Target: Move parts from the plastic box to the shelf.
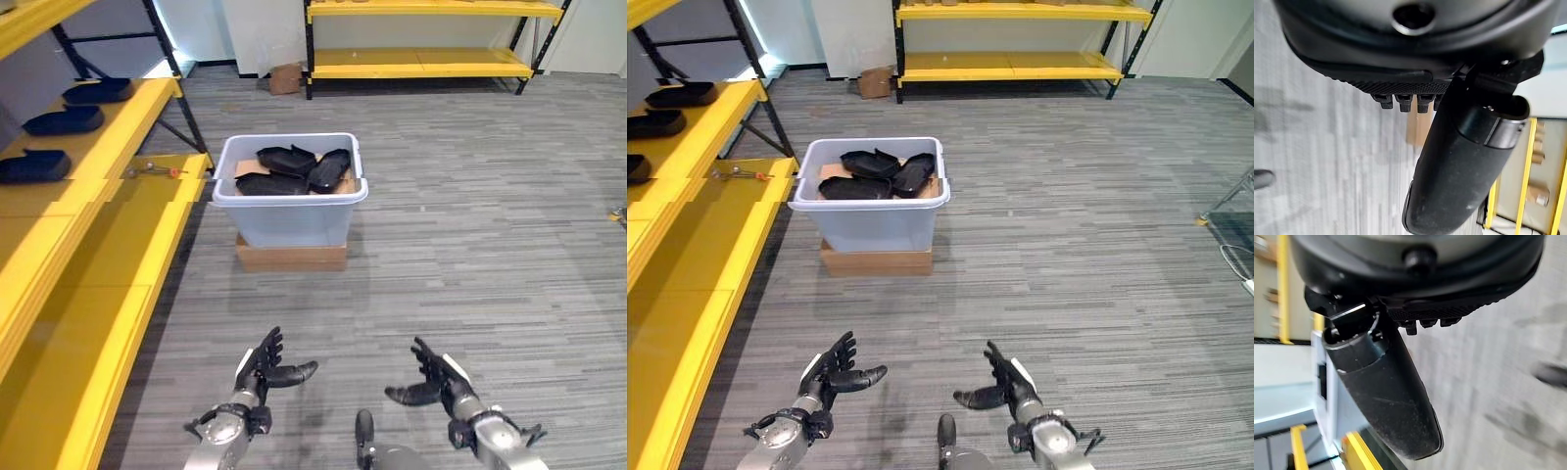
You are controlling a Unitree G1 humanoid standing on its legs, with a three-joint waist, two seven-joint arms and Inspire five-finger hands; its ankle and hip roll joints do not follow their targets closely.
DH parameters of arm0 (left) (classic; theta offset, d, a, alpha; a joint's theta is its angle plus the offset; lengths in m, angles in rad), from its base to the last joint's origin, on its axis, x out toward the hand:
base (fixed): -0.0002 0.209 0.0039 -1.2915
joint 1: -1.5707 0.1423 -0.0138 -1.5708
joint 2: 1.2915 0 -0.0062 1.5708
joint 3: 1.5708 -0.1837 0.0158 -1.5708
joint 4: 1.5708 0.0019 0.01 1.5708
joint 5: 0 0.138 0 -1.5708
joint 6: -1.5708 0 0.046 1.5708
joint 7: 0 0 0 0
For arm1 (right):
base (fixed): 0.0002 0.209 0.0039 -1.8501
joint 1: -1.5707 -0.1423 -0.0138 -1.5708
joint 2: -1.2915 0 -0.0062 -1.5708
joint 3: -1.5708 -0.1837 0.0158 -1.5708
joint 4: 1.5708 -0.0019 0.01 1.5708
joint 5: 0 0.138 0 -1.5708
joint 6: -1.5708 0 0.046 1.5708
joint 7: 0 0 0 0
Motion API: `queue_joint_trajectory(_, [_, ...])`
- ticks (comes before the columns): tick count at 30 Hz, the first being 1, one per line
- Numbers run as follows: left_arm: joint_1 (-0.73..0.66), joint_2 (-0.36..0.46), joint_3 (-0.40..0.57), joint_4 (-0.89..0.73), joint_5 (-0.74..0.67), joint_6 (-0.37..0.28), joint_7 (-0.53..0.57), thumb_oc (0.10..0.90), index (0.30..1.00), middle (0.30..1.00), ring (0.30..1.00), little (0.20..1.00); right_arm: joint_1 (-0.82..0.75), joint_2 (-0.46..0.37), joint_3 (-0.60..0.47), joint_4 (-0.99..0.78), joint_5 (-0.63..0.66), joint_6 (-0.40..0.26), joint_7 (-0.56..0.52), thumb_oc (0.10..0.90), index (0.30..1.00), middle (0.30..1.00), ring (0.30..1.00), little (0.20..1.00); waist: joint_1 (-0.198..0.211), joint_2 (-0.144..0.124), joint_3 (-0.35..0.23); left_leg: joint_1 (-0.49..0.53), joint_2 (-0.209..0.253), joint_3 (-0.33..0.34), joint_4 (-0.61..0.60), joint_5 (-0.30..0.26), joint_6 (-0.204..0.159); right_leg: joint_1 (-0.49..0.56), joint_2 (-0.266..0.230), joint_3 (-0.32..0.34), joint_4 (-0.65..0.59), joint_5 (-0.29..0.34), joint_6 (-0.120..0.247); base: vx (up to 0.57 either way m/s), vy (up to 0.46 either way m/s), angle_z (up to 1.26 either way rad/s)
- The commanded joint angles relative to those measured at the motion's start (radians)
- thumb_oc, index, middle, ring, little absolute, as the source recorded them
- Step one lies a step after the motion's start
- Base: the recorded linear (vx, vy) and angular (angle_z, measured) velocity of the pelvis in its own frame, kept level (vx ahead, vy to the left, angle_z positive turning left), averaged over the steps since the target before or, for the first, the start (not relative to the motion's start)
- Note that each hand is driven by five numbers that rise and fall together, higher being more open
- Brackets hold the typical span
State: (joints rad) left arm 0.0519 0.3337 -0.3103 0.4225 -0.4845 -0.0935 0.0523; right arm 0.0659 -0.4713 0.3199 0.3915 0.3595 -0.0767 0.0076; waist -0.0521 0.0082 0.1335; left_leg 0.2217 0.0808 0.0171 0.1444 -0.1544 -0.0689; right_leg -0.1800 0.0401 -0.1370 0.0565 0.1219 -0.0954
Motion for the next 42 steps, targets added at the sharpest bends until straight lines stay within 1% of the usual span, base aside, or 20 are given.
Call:
queue_joint_trajectory(1, [-0.039,0.029,0.005,-0.077,0.005,-0.090,-0.004,0.900,1.000,1.000,1.000,1.000,0.014,0.001,-0.016,-0.075,0.040,-0.077,-0.006,0.900,1.000,1.000,1.000,1.000,-0.004,-0.026,-0.042,-0.072,0.028,-0.014,0.038,0.196,-0.006,-0.007,-0.036,0.032,0.052,-0.049,0.139,0.15,-0.144,0.13])
queue_joint_trajectory(2, [-0.039,0.029,0.004,-0.080,-0.003,-0.091,-0.002,0.900,1.000,1.000,1.000,1.000,0.012,-0.004,-0.014,-0.073,0.045,-0.078,-0.007,0.900,1.000,1.000,1.000,1.000,0.001,-0.036,-0.031,-0.129,0.026,-0.027,0.160,0.237,-0.010,0.009,-0.031,0.040,0.052,-0.061,0.122,0.12,-0.205,0.13])
queue_joint_trajectory(3, [-0.036,0.030,0.001,-0.091,-0.012,-0.089,-0.004,0.900,1.000,1.000,1.000,1.000,0.010,-0.014,-0.011,-0.074,0.052,-0.081,-0.006,0.900,1.000,1.000,1.000,1.000,0.024,-0.060,0.004,-0.245,-0.006,-0.060,0.384,0.307,-0.001,0.048,-0.033,0.052,0.048,-0.077,0.094,0.07,-0.161,0.04])
queue_joint_trajectory(4, [-0.036,0.030,0.001,-0.091,-0.012,-0.089,-0.004,0.900,1.000,1.000,1.000,1.000,0.010,-0.014,-0.011,-0.074,0.052,-0.081,-0.006,0.900,1.000,1.000,1.000,1.000,0.023,-0.060,0.003,-0.247,-0.005,-0.061,0.386,0.306,-0.001,0.047,-0.032,0.051,0.048,-0.077,0.093,0.12,-0.190,-0.09])
queue_joint_trajectory(5, [-0.024,0.035,0.000,-0.100,-0.013,-0.082,-0.005,0.900,1.000,1.000,1.000,1.000,0.012,-0.026,-0.008,-0.083,0.050,-0.080,-0.008,0.900,1.000,1.000,1.000,1.000,0.046,-0.083,0.038,-0.329,-0.034,-0.063,0.511,0.320,0.017,0.075,-0.046,0.054,0.047,-0.086,0.077,0.08,-0.080,-0.11])
queue_joint_trajectory(6, [-0.024,0.035,0.000,-0.100,-0.013,-0.082,-0.005,0.900,1.000,1.000,1.000,1.000,0.012,-0.025,-0.008,-0.083,0.050,-0.080,-0.008,0.900,1.000,1.000,1.000,1.000,0.045,-0.081,0.038,-0.333,-0.033,-0.065,0.517,0.317,0.017,0.075,-0.044,0.053,0.048,-0.087,0.077,0.14,-0.099,0.05])
queue_joint_trajectory(8, [-0.015,0.039,0.000,-0.100,-0.018,-0.079,-0.008,0.900,1.000,1.000,1.000,1.000,0.014,-0.034,-0.014,-0.085,0.049,-0.079,-0.017,0.900,1.000,1.000,1.000,1.000,0.058,-0.092,0.052,-0.427,-0.017,-0.010,0.411,0.261,0.032,0.113,-0.064,0.052,0.024,-0.095,0.088,0.18,0.007,0.10])
queue_joint_trajectory(10, [-0.006,0.044,-0.001,-0.095,-0.018,-0.079,-0.009,0.900,1.000,1.000,1.000,1.000,0.013,-0.036,-0.020,-0.089,0.051,-0.083,-0.021,0.900,1.000,1.000,1.000,1.000,0.069,-0.096,0.052,-0.443,-0.006,0.012,0.267,0.216,0.036,0.141,-0.074,0.059,0.009,-0.114,0.106,0.27,0.103,0.17])
queue_joint_trajectory(12, [0.007,0.050,-0.001,-0.094,-0.008,-0.080,-0.008,0.900,1.000,1.000,1.000,1.000,0.019,-0.031,-0.023,-0.083,0.056,-0.087,-0.023,0.900,1.000,1.000,1.000,1.000,0.084,-0.080,0.042,-0.475,0.014,0.008,0.048,0.255,0.026,0.169,-0.067,0.060,0.008,-0.139,0.115,0.36,0.198,0.14])
queue_joint_trajectory(13, [0.010,0.054,0.000,-0.097,-0.002,-0.080,-0.006,0.900,1.000,1.000,1.000,1.000,0.018,-0.018,-0.024,-0.072,0.079,-0.086,-0.020,0.900,1.000,1.000,1.000,1.000,0.099,-0.064,0.042,-0.479,0.032,-0.018,-0.073,0.342,0.007,0.209,-0.062,0.075,0.020,-0.174,0.120,0.41,0.226,-0.15])
queue_joint_trajectory(17, [0.008,0.056,0.007,-0.093,-0.003,-0.085,-0.010,0.900,1.000,1.000,1.000,1.000,0.022,-0.002,-0.016,-0.063,0.069,-0.078,-0.009,0.900,1.000,1.000,1.000,1.000,0.103,-0.059,0.025,-0.445,0.018,-0.008,-0.084,0.323,0.013,0.241,-0.078,0.090,0.031,-0.196,0.134,0.24,0.163,-0.29])
queue_joint_trajectory(23, [-0.015,0.077,0.019,-0.100,0.000,-0.093,0.005,0.900,1.000,1.000,1.000,1.000,0.002,0.032,0.013,-0.064,0.051,-0.064,0.012,0.900,1.000,1.000,1.000,1.000,0.119,-0.082,-0.017,-0.415,-0.052,0.036,-0.035,0.207,0.065,0.260,-0.165,0.102,0.029,-0.171,0.189,0.26,0.196,-0.27])
queue_joint_trajectory(26, [-0.018,0.079,0.020,-0.104,0.001,-0.090,0.009,0.900,1.000,1.000,1.000,1.000,-0.009,0.037,0.018,-0.057,0.040,-0.065,0.011,0.900,1.000,1.000,1.000,1.000,0.128,-0.088,-0.018,-0.411,-0.065,0.041,-0.022,0.179,0.084,0.236,-0.179,0.101,0.081,-0.154,0.205,0.12,0.121,0.11])
queue_joint_trajectory(28, [-0.016,0.085,0.024,-0.106,0.008,-0.086,0.013,0.900,1.000,1.000,1.000,1.000,-0.012,0.044,0.021,-0.055,0.033,-0.064,0.013,0.900,1.000,1.000,1.000,1.000,0.130,-0.082,-0.011,-0.390,-0.083,0.042,-0.014,0.155,0.115,0.161,-0.194,0.104,0.259,-0.071,0.222,0.10,0.170,-0.09])
queue_joint_trajectory(29, [-0.017,0.094,0.022,-0.114,0.014,-0.085,0.013,0.900,1.000,1.000,1.000,1.000,-0.009,0.046,0.024,-0.061,0.029,-0.063,0.016,0.900,1.000,1.000,1.000,1.000,0.113,-0.064,0.015,-0.346,-0.087,0.039,-0.025,0.149,0.135,0.084,-0.197,0.105,0.417,0.011,0.225,0.12,0.213,-0.21])
queue_joint_trajectory(32, [-0.006,0.103,0.017,-0.117,0.031,-0.082,0.000,0.900,1.000,1.000,1.000,1.000,0.013,0.052,0.025,-0.066,0.024,-0.063,0.024,0.900,1.000,1.000,1.000,1.000,0.092,-0.037,0.038,-0.287,-0.089,0.029,-0.047,0.134,0.150,0.000,-0.180,0.087,0.544,0.000,0.210,0.18,0.153,0.23])
queue_joint_trajectory(33, [-0.006,0.101,0.012,-0.114,0.030,-0.081,-0.005,0.900,1.000,1.000,1.000,1.000,0.018,0.049,0.025,-0.067,0.025,-0.064,0.024,0.900,1.000,1.000,1.000,1.000,0.075,-0.033,0.044,-0.259,-0.092,0.019,-0.062,0.133,0.149,-0.039,-0.147,0.092,0.528,-0.038,0.201,0.19,0.073,0.16])
queue_joint_trajectory(36, [-0.007,0.095,0.013,-0.098,0.019,-0.082,-0.008,0.900,1.000,1.000,1.000,1.000,0.020,0.045,0.028,-0.062,0.039,-0.064,0.020,0.900,1.000,1.000,1.000,1.000,0.055,-0.035,0.048,-0.206,-0.102,0.012,-0.089,0.119,0.139,-0.081,-0.109,0.077,0.386,-0.063,0.190,0.24,-0.004,-0.02])
queue_joint_trajectory(40, [0.001,0.079,0.020,-0.088,0.018,-0.082,-0.012,0.900,1.000,1.000,1.000,1.000,0.017,0.035,0.029,-0.065,0.027,-0.060,0.022,0.900,1.000,1.000,1.000,1.000,0.036,-0.048,0.045,-0.128,-0.112,0.004,-0.120,0.086,0.118,-0.107,-0.114,0.030,0.087,0.005,0.215,0.27,-0.076,0.05])
queue_joint_trajectory(42, [0.004,0.078,0.021,-0.095,0.021,-0.084,-0.016,0.900,1.000,1.000,1.000,1.000,0.017,0.031,0.029,-0.074,0.022,-0.057,0.025,0.900,1.000,1.000,1.000,1.000,0.029,-0.048,0.045,-0.110,-0.112,-0.003,-0.123,0.082,0.113,-0.111,-0.111,0.041,0.045,0.025,0.222,0.26,-0.092,0.16])
